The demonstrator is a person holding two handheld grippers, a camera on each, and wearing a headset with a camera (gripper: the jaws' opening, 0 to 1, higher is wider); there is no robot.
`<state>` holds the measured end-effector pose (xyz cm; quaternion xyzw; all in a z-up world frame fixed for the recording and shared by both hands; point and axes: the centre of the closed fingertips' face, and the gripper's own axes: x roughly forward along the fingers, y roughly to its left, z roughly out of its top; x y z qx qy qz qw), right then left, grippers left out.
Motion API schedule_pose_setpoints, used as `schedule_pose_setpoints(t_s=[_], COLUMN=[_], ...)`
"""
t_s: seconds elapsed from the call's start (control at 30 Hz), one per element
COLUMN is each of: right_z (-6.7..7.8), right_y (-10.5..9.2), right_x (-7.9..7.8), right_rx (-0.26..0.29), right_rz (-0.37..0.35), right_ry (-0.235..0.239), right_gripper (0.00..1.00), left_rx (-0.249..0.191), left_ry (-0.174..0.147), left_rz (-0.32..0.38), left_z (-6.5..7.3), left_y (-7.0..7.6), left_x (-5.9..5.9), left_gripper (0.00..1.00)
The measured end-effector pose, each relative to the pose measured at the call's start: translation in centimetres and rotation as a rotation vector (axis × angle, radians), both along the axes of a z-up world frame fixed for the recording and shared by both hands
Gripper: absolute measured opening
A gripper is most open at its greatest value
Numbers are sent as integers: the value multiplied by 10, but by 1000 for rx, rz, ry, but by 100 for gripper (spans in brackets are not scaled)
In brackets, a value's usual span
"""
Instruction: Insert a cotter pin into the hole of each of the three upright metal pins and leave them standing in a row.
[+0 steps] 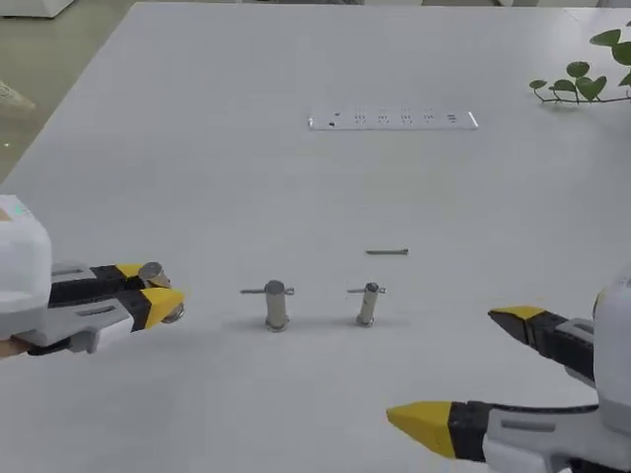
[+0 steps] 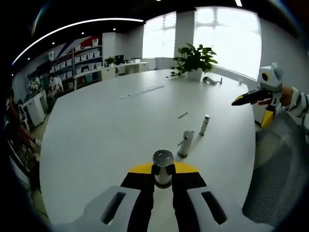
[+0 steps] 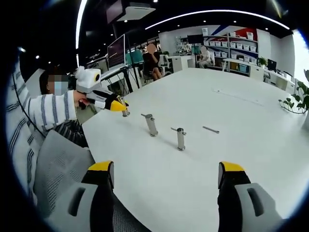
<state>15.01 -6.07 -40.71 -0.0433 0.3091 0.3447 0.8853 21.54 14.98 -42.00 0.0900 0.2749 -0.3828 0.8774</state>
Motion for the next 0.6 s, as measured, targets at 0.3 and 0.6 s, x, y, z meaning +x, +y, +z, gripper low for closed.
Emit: schedule_pose_setpoints(t_s=[0.3, 0.6], right_z=[5, 4], right_y=[-10, -19], right_x=[-8, -9], right_rx=[5, -7], right_rz=[-45, -71], right_ry=[-31, -40], right_gripper=[88, 88], left_rx=[3, 14], left_ry=[-2, 7], left_rz=[-86, -162], left_z=[-4, -12], left_y=[-30, -66], left_x=[-30, -42], left_gripper=[9, 9])
